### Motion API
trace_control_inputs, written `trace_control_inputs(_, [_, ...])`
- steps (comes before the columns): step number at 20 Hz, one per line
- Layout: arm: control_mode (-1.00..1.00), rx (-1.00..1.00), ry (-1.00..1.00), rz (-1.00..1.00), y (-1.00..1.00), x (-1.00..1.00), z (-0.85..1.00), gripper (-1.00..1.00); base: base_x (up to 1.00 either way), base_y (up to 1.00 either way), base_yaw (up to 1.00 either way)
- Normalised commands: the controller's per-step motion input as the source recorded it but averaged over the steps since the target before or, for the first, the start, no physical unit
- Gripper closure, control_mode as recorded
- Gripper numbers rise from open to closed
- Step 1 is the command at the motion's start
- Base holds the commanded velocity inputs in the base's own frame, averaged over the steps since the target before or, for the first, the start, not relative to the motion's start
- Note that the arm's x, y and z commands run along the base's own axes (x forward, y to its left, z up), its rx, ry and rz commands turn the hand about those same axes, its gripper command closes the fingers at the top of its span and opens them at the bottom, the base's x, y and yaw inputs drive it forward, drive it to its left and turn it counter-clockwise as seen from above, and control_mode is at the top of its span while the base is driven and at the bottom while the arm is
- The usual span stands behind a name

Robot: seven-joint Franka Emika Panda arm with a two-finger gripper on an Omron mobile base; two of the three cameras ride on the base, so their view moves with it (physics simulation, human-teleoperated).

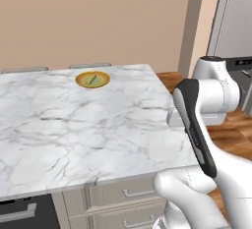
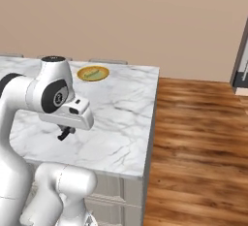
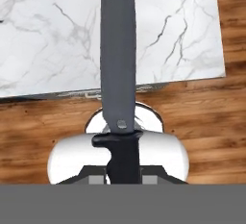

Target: Retrieve the butter from the fridge and place it on a plate on the dining table. Then retrieve the butter knife by the fridge and place it near the plate.

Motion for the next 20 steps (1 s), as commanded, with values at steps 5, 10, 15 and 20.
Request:
trace_control_inputs(5, [1.00, 0.00, 0.00, 0.00, 0.00, 0.00, 0.00, 1.00, -0.42, -0.46, -0.01])
trace_control_inputs(10, [1.00, 0.00, 0.00, 0.00, 0.00, 0.00, 0.00, 1.00, -0.09, -0.92, -0.01])
trace_control_inputs(15, [1.00, 0.00, 0.00, 0.00, 0.00, 0.00, 0.00, 1.00, 0.00, -1.00, 0.00])
trace_control_inputs(20, [1.00, 0.00, 0.00, 0.00, 0.00, 0.00, 0.00, 1.00, 0.06, -1.00, 0.00])
